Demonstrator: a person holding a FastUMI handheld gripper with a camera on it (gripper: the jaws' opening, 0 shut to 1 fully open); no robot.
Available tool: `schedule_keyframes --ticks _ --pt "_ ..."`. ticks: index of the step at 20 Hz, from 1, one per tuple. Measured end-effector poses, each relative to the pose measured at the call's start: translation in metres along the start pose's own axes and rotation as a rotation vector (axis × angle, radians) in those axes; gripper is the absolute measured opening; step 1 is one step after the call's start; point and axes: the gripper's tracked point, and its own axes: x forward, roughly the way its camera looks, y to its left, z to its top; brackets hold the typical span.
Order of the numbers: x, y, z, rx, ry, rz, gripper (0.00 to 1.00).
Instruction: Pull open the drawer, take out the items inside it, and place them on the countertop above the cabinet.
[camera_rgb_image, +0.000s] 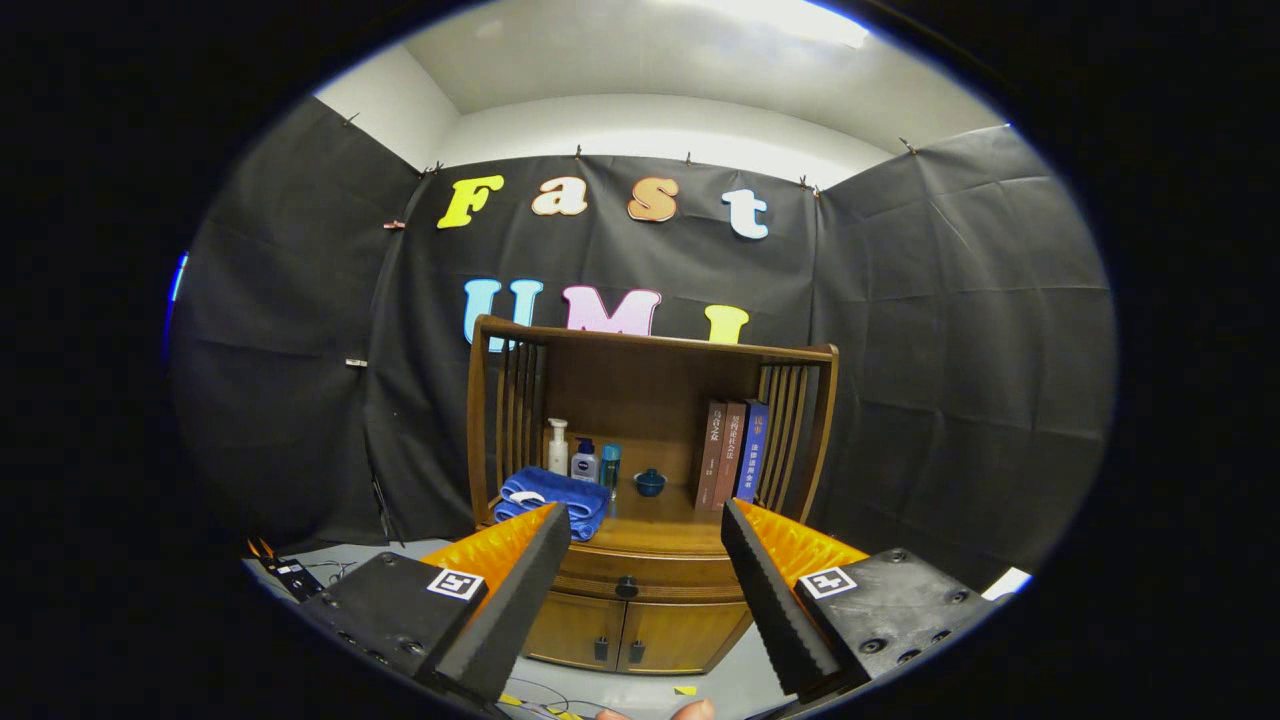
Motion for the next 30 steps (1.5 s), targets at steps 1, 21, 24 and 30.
schedule_keyframes --ticks 1,21,24,30 --pt "0.003 0.0 -0.001 0.001 -0.002 -0.002 0.99" --pt "0.166 0.022 -0.196 0.021 0.119 0.015 0.99" --pt "0.19 0.026 -0.239 0.067 0.132 -0.004 0.99" --pt "0.229 0.04 -0.316 0.123 0.191 0.009 0.99"
